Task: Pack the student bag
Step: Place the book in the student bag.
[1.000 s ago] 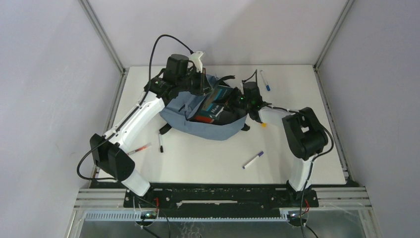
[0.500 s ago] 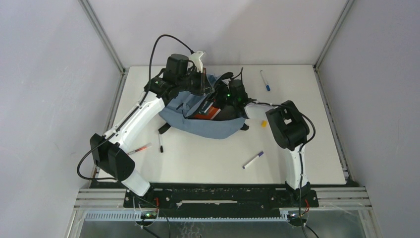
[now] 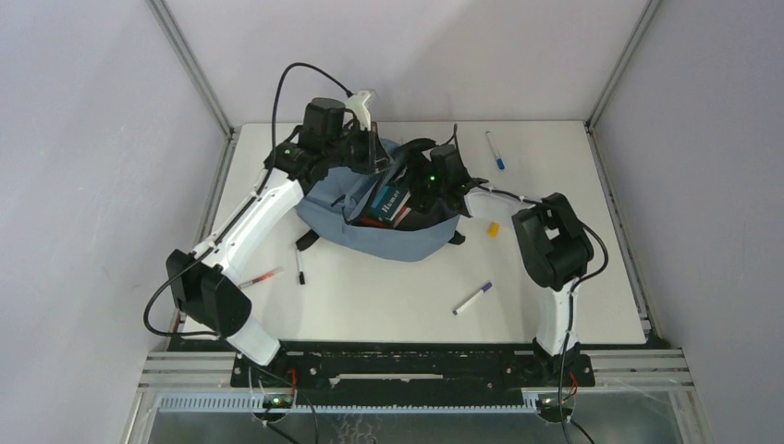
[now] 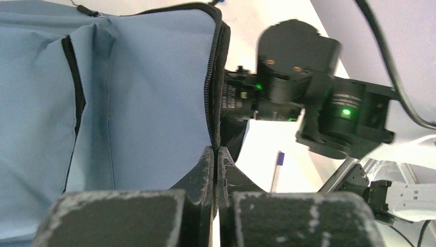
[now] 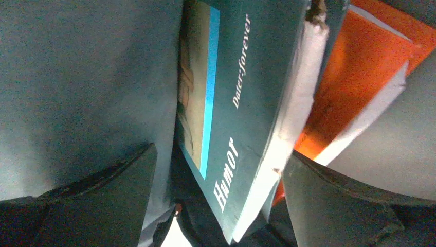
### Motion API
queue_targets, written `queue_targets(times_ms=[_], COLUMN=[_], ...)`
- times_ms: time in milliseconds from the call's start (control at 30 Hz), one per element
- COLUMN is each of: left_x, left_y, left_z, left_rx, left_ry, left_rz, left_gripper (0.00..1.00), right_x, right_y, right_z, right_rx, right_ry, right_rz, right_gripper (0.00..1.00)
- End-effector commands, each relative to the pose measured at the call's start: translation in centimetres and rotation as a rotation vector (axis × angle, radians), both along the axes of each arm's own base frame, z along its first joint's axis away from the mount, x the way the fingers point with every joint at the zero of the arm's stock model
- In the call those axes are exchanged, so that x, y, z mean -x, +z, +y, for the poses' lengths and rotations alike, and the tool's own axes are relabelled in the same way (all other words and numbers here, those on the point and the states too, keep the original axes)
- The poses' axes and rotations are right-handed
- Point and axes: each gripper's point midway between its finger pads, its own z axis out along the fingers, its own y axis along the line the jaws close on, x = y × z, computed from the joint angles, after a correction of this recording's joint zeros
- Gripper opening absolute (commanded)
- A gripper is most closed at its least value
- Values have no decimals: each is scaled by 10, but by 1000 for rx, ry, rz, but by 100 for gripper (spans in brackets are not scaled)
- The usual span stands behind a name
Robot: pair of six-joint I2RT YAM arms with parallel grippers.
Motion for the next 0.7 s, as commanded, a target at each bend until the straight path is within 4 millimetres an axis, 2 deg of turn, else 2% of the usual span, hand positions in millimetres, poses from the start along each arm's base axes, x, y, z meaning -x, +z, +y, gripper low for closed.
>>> queue_targets(times_ms=[0, 200, 333, 533, 667], left_x=[-11, -16, -17, -20, -16], left_y=[19, 20, 22, 16, 0], left_z=[5, 10, 10, 4, -7], left_rx=[63, 64, 72, 79, 31], left_ry=[41, 63, 63, 51, 17], left_rz=[-46, -51, -53, -41, -23], left_gripper=[0, 0, 0, 0, 0], right_x=[9, 34, 51, 80, 91], right_y=[28, 23, 35, 70, 85], right_z=[-17, -37, -63, -119, -164], right_rx=[53, 111, 138, 219, 285], right_ry=[9, 41, 51, -13, -119], right_rz=[-52, -19, -64, -215, -264], right_gripper=[95, 96, 96, 96, 96])
